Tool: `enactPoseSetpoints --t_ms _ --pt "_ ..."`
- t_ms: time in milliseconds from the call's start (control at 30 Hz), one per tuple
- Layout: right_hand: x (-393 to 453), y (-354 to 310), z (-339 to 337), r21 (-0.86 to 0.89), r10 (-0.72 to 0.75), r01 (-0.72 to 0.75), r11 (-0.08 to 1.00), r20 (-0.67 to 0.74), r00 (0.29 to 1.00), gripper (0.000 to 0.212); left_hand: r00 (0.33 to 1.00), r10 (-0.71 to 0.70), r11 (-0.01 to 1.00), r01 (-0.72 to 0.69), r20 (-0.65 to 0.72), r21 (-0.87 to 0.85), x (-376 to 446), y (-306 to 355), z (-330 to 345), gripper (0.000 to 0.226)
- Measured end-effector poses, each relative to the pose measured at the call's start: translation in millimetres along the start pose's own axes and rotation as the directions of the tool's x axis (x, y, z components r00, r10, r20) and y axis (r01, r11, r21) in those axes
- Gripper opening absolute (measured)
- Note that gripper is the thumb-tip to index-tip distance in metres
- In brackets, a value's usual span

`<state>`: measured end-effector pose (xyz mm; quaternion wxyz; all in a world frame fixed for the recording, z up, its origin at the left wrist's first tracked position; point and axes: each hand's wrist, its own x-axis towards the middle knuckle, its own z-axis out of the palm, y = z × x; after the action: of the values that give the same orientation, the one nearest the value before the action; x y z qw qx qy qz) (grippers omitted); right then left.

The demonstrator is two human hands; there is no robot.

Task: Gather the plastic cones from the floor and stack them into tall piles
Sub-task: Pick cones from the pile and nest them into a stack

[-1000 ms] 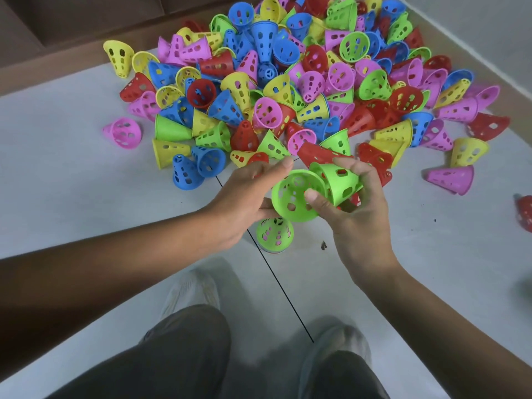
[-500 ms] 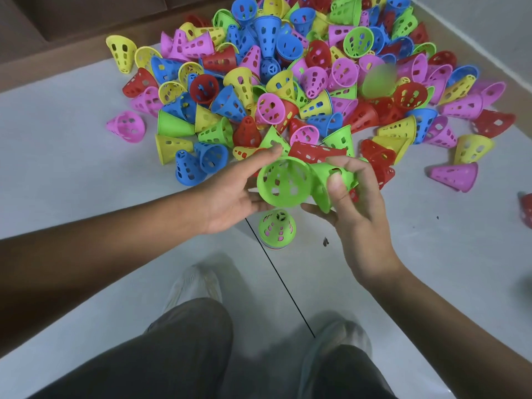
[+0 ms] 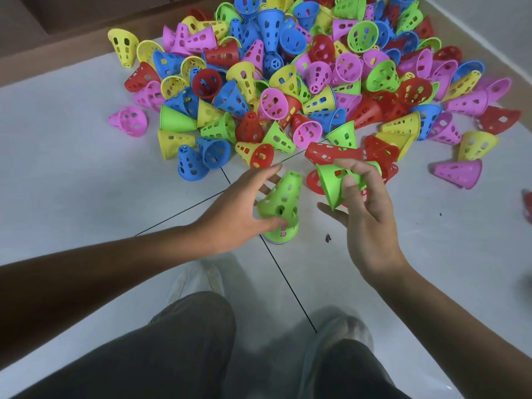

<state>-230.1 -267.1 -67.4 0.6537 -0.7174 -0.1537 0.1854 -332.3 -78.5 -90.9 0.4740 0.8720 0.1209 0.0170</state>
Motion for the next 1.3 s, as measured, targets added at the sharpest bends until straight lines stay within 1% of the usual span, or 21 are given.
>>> enactPoseSetpoints --t_ms 100,167,300,367,433,500,600,667,733,833,900,967,1033,1133,1200,1300 --pt "-2 7 1 -0.16 -0.066 0.073 0.984 0.048 0.997 0.021 1.0 0.003 1.0 -0.003 0.008 -0.023 -3 -3 0 0.088" --pt "-4 8 4 -0.21 -0.102 0.113 0.971 0.065 0.993 0.018 1.0 0.003 0.999 -0.003 -0.008 -0.037 -2 -5 -4 0.082" --pt "-11 10 11 -0.337 -0.146 0.184 0.923 0.136 0.98 0.019 0.999 -0.026 0.999 0.025 -0.032 -0.04 -5 -10 -12 0.063" --pt "-13 14 14 -0.362 -0.135 0.192 0.912 0.176 0.975 0.021 0.998 -0.047 0.997 0.044 -0.041 -0.062 -8 -14 -15 0.053" --pt "-14 16 18 -0.379 -0.142 0.216 0.9 0.212 0.967 0.023 0.995 -0.083 0.99 0.075 -0.058 -0.119 -10 -15 -16 0.046" --pt "-15 17 21 -0.404 -0.155 0.248 0.881 0.248 0.956 0.026 0.99 -0.128 0.976 0.114 -0.062 -0.185 -9 -15 -16 0.046" --pt "-14 19 26 -0.448 -0.175 0.309 0.839 0.316 0.932 0.029 0.984 -0.175 0.957 0.161 -0.038 -0.242 -4 -13 -14 0.052" --pt "-13 20 28 -0.5 -0.187 0.368 0.784 0.375 0.908 0.029 0.981 -0.196 0.952 0.186 -0.015 -0.242 2 -14 -15 0.055" --pt "-12 21 31 -0.54 -0.16 0.387 0.747 0.419 0.894 0.03 0.983 -0.183 0.961 0.178 -0.007 -0.213 8 -17 -16 0.051" --pt "-12 24 34 -0.573 -0.099 0.358 0.738 0.432 0.896 0.031 0.981 -0.193 0.965 0.184 -0.032 -0.185 13 -24 -19 0.039" --pt "-12 27 33 -0.575 -0.095 0.362 0.734 0.44 0.893 0.031 0.976 -0.212 0.964 0.201 -0.043 -0.177 14 -27 -22 0.034" --pt "-11 31 32 -0.569 -0.089 0.359 0.739 0.446 0.891 0.033 0.979 -0.197 0.971 0.189 -0.043 -0.146 14 -29 -24 0.032" --pt "-9 34 29 -0.554 -0.066 0.334 0.763 0.447 0.892 0.041 0.983 -0.171 0.982 0.165 -0.062 -0.093 12 -29 -25 0.029" --pt "-7 38 26 -0.524 -0.057 0.32 0.789 0.457 0.888 0.066 0.986 -0.13 0.99 0.123 -0.105 -0.067 10 -29 -30 0.027" --pt "-6 41 23 -0.494 -0.055 0.312 0.812 0.467 0.883 0.083 0.983 -0.127 0.989 0.116 -0.134 -0.091 11 -29 -34 0.029" --pt "-5 43 18 -0.477 -0.001 0.229 0.849 0.431 0.903 0.093 0.975 -0.122 0.977 0.085 -0.187 -0.197 11 -22 -35 0.032"
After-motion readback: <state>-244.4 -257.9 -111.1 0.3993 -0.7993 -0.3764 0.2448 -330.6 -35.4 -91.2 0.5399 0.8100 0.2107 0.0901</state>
